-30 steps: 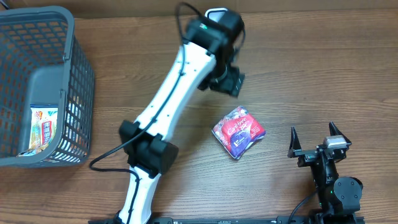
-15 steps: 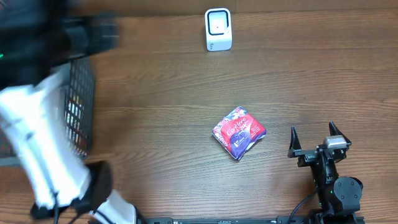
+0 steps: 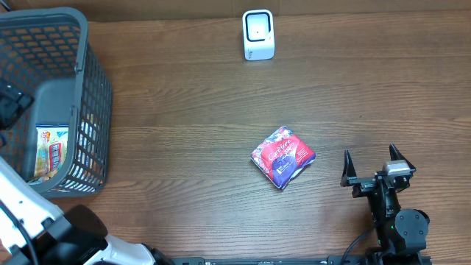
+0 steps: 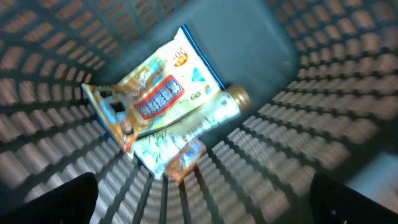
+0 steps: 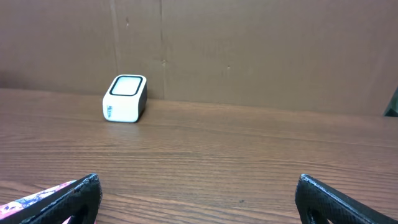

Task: Scan the item barcode
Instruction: 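Return the left gripper to the basket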

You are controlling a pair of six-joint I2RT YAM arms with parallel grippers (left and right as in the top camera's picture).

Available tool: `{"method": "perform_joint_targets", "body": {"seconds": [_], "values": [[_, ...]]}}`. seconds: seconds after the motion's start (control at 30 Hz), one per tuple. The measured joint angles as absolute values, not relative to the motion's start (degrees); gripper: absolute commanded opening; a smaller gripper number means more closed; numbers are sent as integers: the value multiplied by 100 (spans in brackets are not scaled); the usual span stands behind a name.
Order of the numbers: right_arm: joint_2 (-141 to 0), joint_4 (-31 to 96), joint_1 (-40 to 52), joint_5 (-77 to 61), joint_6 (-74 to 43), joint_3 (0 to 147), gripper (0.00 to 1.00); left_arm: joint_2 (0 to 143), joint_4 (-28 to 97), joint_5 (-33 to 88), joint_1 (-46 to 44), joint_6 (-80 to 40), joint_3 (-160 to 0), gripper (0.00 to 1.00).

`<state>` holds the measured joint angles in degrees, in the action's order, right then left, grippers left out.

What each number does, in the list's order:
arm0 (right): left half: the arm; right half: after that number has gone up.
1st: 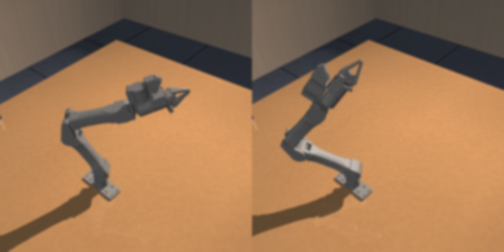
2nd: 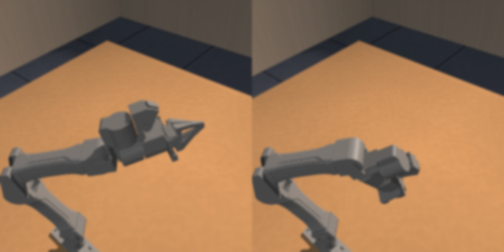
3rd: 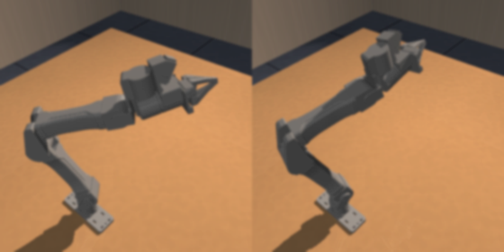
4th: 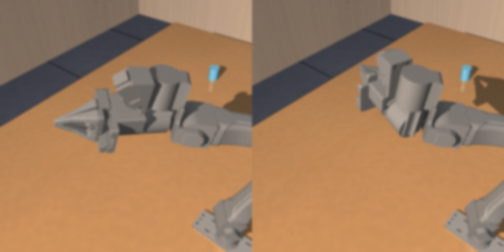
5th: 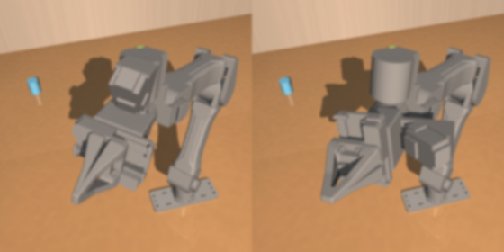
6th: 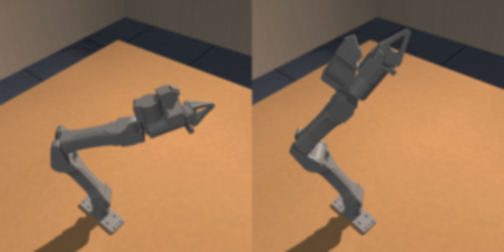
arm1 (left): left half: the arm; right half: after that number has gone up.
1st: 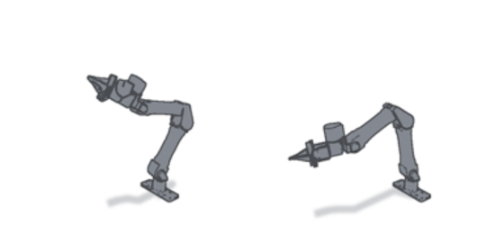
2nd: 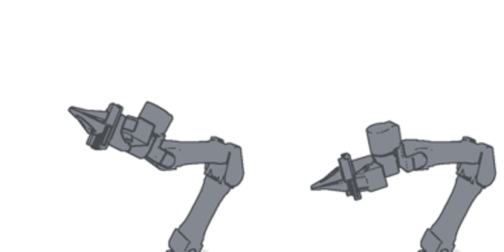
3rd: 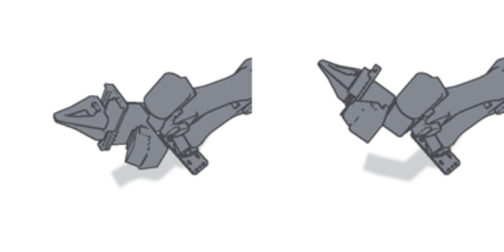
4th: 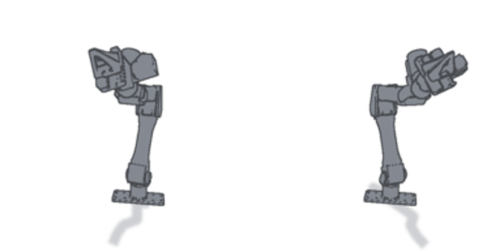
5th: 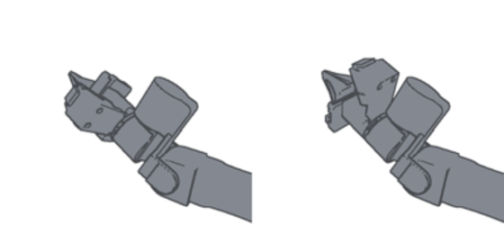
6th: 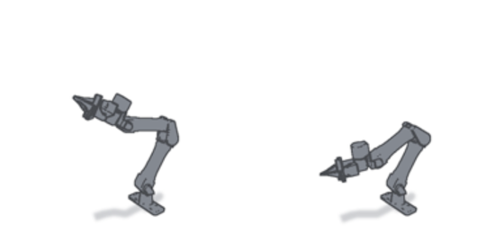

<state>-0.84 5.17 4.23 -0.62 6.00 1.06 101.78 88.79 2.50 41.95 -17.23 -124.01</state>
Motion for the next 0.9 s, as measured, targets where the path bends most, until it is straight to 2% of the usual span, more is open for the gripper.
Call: {"method": "perform_joint_targets", "body": {"seconds": [0.17,0.4,0.63,0.9], "values": [[-84,517,421,-62,600,106,100,10206,7784,-183,4195,-2005,-11050,100],[-84,513,423,-62,602,106,100,10215,6912,-755,4200,-2294,-9673,100],[-84,515,423,-62,600,106,100,10215,5924,-888,4200,-2390,-8611,100],[-84,515,423,-62,600,106,100,10221,4493,-637,4198,-2167,-7470,94]]}}
